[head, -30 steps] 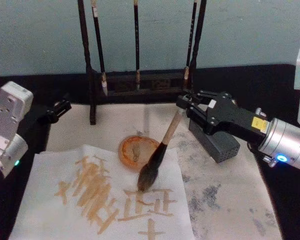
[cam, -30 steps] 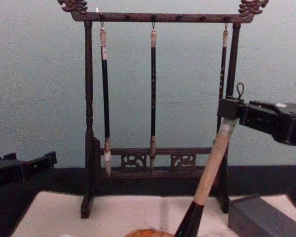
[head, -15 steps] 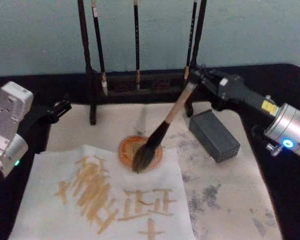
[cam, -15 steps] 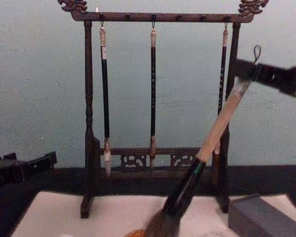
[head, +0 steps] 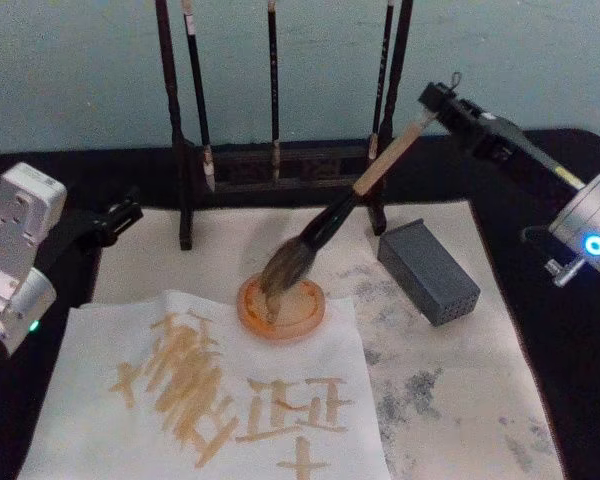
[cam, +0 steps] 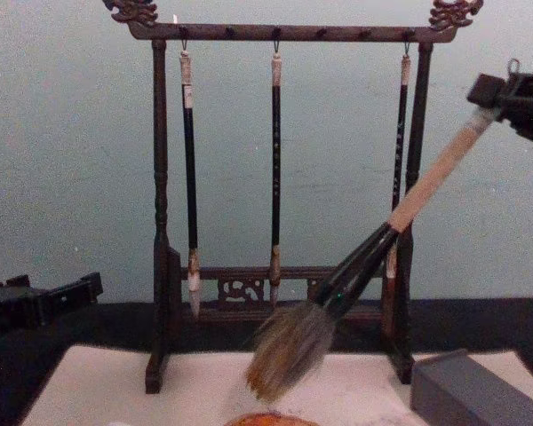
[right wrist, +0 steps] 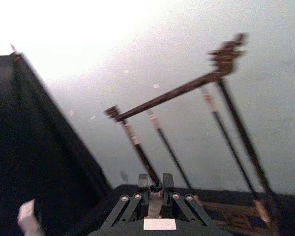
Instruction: Pick up the brush from the inkstone, write on the paper, then place the brush back to its original position.
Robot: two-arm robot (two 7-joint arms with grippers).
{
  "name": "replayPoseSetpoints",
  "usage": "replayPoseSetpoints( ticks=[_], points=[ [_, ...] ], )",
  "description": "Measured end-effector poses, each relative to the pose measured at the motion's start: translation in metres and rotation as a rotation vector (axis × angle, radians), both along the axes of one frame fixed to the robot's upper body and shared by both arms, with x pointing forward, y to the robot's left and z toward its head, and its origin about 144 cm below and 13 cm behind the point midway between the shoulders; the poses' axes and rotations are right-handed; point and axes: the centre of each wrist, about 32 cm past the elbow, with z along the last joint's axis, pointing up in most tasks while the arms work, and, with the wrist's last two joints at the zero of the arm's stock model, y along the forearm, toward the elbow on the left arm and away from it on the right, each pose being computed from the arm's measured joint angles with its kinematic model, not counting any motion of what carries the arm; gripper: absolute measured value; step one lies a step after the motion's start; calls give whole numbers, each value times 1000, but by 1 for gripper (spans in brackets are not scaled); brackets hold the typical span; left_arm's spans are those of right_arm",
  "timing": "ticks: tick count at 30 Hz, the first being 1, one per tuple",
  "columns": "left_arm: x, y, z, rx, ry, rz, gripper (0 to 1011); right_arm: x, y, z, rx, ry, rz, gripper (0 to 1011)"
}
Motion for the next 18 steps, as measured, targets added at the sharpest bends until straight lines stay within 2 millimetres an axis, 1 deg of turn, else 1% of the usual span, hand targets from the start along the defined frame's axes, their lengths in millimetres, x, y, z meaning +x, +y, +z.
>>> replayPoseSetpoints(
  ticks=[6, 8, 11, 18],
  points=[
    [0, 0, 0, 0, 0, 0, 1002, 5, -7, -2, 91, 125, -75, 178],
    [0, 0, 0, 0, 0, 0, 1002, 9, -11, -6, 147, 207, -103, 178],
    [0, 0, 0, 0, 0, 0, 1002, 10, -13, -10, 180, 256, -116, 178],
    [0, 0, 0, 0, 0, 0, 1002, 15, -21, -27, 262, 400, -155, 178]
  ],
)
